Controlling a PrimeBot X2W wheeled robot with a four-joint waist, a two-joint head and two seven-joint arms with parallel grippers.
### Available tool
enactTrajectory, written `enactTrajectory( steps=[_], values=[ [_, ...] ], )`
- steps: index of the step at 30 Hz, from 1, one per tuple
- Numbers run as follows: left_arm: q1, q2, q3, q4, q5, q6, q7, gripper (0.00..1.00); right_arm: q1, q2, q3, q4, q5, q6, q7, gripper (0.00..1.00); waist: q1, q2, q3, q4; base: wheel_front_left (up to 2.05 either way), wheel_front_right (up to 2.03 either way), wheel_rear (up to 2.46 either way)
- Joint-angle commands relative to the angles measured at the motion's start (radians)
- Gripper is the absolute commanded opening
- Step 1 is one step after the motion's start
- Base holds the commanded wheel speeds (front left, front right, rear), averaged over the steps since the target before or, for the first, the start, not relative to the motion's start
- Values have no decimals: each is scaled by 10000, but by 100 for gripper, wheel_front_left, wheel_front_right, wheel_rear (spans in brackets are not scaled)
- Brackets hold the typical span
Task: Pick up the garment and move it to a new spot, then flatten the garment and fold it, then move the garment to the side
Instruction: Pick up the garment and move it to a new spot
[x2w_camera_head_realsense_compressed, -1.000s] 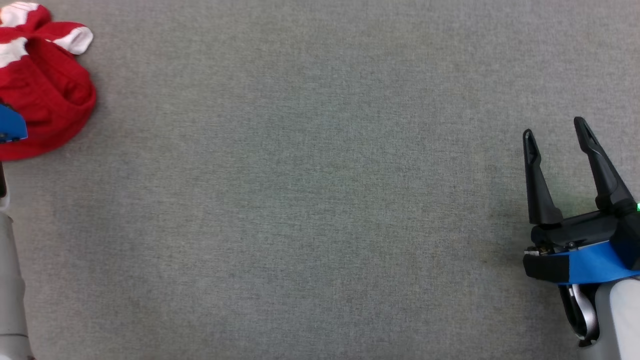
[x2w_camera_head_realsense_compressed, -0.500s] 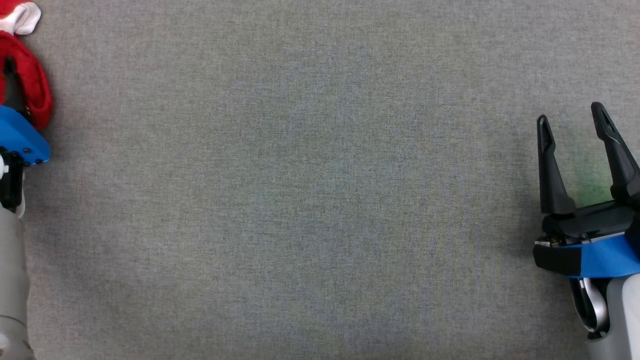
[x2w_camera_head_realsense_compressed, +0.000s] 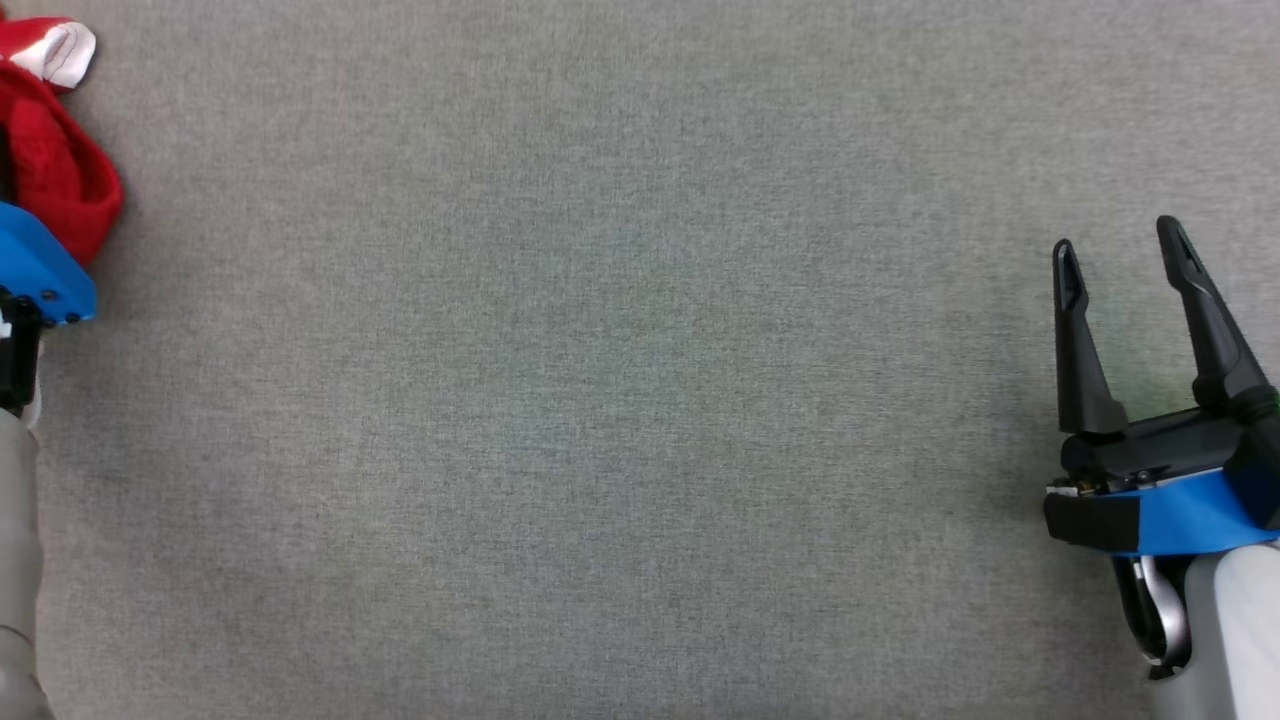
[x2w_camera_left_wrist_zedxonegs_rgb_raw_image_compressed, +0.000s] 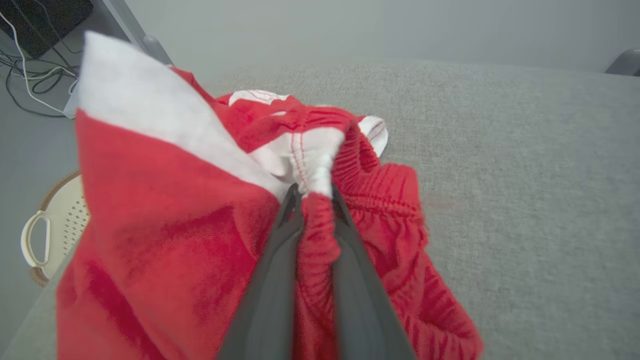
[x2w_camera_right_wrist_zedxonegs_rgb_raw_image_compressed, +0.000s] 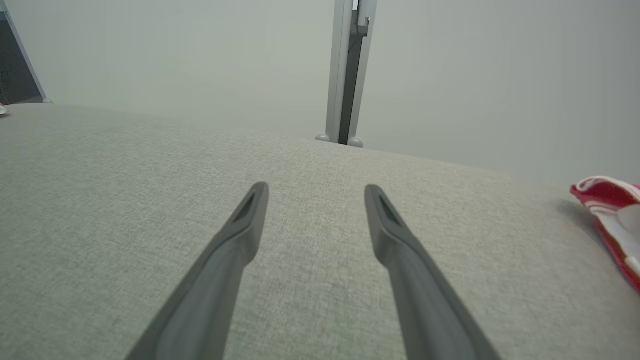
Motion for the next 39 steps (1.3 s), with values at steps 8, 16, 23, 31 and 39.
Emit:
enactTrajectory(
  steps=[8, 16, 23, 31, 39],
  values=[
    [-580, 107, -829, -925, 199, -42, -1219, 0, 186, 564, -11, 753, 158, -8, -381, 100, -1, 0, -1246, -584, 0, 0, 0],
    [-1027, -203, -1941, -2643, 223, -42, -1424, 0, 473, 1022, 37, 1278, 292, -8, -510, 100, -1, 0, -2153, -1358, 0, 0, 0],
    [-1071, -586, -3170, -4866, 12, -41, -777, 0, 501, 1328, 198, 1318, 549, -8, -504, 100, -1, 0, -2488, -2390, 0, 0, 0],
    [-653, -1200, -4315, -7020, -312, -18, 117, 0, 557, 1469, 269, 1333, 811, -8, -506, 100, -1, 0, -2534, -3561, 0, 0, 0],
    [188, -1660, -5135, -7772, -561, -18, 384, 0, 621, 1477, 351, 1343, 1116, -8, -507, 100, -1, 0, -2496, -4026, 0, 0, 0]
  ],
)
